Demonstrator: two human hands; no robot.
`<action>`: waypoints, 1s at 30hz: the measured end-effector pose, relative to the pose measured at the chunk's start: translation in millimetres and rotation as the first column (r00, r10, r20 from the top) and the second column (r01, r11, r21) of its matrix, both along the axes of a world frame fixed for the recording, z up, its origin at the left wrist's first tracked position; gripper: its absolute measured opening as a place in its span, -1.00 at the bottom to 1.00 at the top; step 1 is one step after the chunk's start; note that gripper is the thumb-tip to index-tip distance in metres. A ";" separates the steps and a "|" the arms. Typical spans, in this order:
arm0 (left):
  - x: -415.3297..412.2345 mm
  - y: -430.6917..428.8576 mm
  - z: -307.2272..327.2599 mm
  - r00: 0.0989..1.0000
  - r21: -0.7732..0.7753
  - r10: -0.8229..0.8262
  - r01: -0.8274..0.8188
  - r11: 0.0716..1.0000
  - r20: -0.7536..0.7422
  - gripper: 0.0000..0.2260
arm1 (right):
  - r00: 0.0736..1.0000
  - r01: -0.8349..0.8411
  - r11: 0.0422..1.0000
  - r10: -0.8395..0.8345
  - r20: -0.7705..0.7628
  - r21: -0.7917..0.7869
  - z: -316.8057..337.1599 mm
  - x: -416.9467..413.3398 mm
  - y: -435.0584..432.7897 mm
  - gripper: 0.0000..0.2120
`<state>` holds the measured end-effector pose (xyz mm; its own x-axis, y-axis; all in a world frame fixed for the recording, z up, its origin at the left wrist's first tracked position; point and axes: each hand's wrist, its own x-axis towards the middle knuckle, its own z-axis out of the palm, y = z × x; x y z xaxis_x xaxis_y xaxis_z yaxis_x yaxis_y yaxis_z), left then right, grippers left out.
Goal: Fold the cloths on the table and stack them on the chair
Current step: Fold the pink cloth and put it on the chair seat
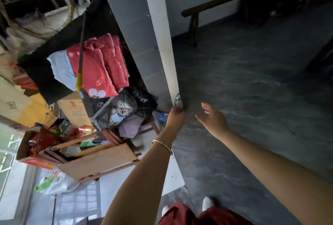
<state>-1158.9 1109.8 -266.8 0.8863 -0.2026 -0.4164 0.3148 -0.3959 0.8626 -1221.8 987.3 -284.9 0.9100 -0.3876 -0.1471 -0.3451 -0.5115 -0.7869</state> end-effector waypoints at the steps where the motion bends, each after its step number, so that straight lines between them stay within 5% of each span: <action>1: -0.2 -13.5 -1.2 1.000 0.012 -0.031 0.031 0.999 0.003 -0.71 | 1.000 0.014 1.000 -0.014 0.000 -0.006 0.5 -3.4 -12.5 -0.44; 17: -3.9 -223.2 -7.6 0.915 0.042 -0.398 0.396 0.917 0.068 -0.68 | 0.917 0.398 0.917 -0.398 -0.011 -0.014 6.8 -52.2 -185.3 -0.47; 30: 43.5 -396.6 -9.2 0.773 0.036 -0.634 0.634 0.773 0.010 -0.63 | 0.742 0.669 0.743 -0.668 -0.055 -0.003 10.7 -20.2 -321.7 -0.48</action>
<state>-1115.5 713.2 -276.0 0.5694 -0.7097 -0.4148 -0.0340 -0.5245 0.8507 -1242.0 665.7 -274.2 0.4093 -0.8912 -0.1956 -0.6316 -0.1221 -0.7656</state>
